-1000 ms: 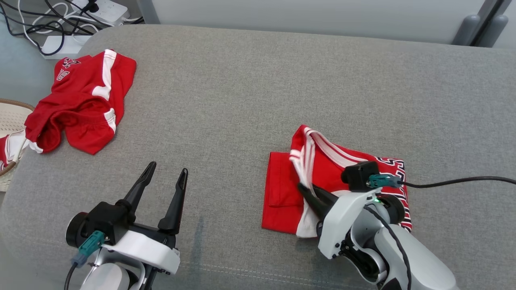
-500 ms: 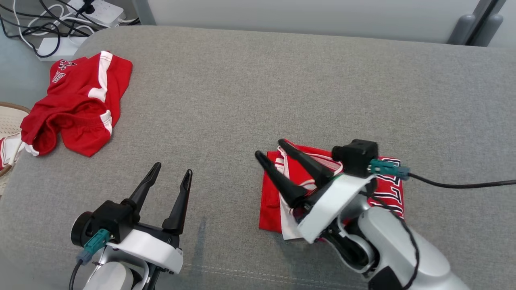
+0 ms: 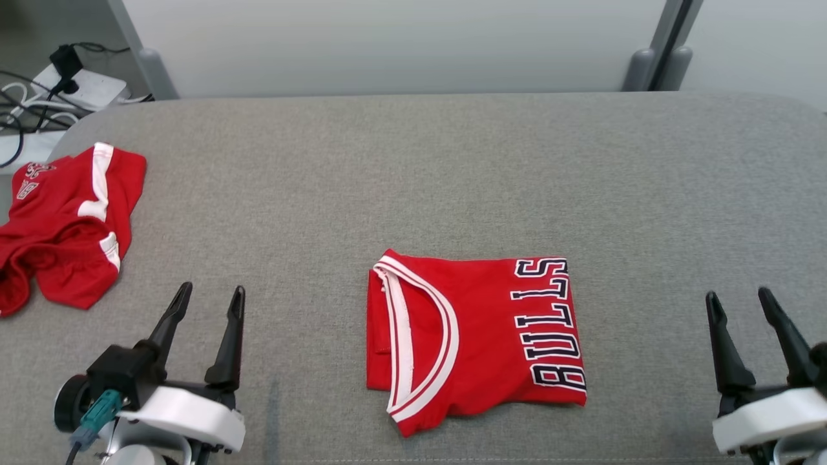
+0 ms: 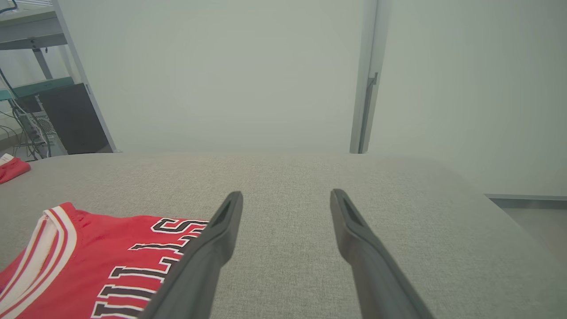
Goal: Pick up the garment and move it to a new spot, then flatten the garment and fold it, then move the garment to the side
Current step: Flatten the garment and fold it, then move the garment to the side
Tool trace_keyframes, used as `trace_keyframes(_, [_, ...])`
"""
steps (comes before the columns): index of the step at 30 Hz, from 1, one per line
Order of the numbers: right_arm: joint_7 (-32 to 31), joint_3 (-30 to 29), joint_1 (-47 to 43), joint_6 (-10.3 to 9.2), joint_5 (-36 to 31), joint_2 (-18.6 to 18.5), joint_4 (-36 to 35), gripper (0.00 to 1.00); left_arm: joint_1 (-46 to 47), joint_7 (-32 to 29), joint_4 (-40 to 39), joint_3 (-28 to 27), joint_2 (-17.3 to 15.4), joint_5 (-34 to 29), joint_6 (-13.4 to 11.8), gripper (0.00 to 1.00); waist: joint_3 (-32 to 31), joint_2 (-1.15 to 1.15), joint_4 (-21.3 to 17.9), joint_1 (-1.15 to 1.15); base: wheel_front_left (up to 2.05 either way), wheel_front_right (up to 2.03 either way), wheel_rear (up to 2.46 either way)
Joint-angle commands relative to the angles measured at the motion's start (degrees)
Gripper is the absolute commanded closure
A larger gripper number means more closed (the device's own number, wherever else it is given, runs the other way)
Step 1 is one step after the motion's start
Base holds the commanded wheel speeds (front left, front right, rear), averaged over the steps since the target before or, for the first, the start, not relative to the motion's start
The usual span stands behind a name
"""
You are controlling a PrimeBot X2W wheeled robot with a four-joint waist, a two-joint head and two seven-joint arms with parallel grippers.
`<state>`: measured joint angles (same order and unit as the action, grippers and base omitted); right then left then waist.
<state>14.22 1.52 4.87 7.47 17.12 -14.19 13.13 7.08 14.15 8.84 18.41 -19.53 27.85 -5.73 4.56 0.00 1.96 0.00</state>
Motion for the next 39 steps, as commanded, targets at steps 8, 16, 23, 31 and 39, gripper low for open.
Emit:
trace_keyframes(8, [0.8, 0.4, -4.0, 0.02, -0.6, 1.5, -2.2, 0.0, -3.1, 0.2, -3.3, -4.2, -3.2, 0.5, -2.6, 0.0, -2.7, 0.0, -2.5, 0.0, 0.0, 0.0, 0.0])
trace_keyframes(16, [0.8, 0.6, -4.3, 0.02, -0.5, 1.4, -2.1, 0.0, -4.3, -0.1, -5.4, -4.1, -3.5, 0.5, -3.6, 0.0, -3.2, 0.0, -1.9, 0.0, 0.0, 0.0, 0.0])
trace_keyframes(23, [0.7, 2.0, -3.4, 0.02, 0.8, 1.0, -0.5, 0.0, -4.1, -0.6, -6.7, -3.8, -3.5, 0.5, -4.1, 0.0, -2.7, 0.0, -0.2, 0.0, 0.0, 0.0, 0.0])
trace_keyframes(31, [-3.5, 9.9, 2.2, 0.02, 7.4, -2.2, 6.2, 0.0, -2.0, -1.0, -7.5, -2.0, -2.7, 0.0, -3.6, 0.0, -0.6, 0.0, 4.9, 0.0, 0.0, 0.0, 0.0])
trace_keyframes(39, [-10.3, 17.3, 8.3, 0.02, 14.7, -4.4, 15.1, 0.0, 0.4, -0.6, -6.5, -0.3, -1.0, -0.2, -2.6, 0.0, 1.8, 0.0, 9.9, 0.0, 0.0, 0.0, 0.0])
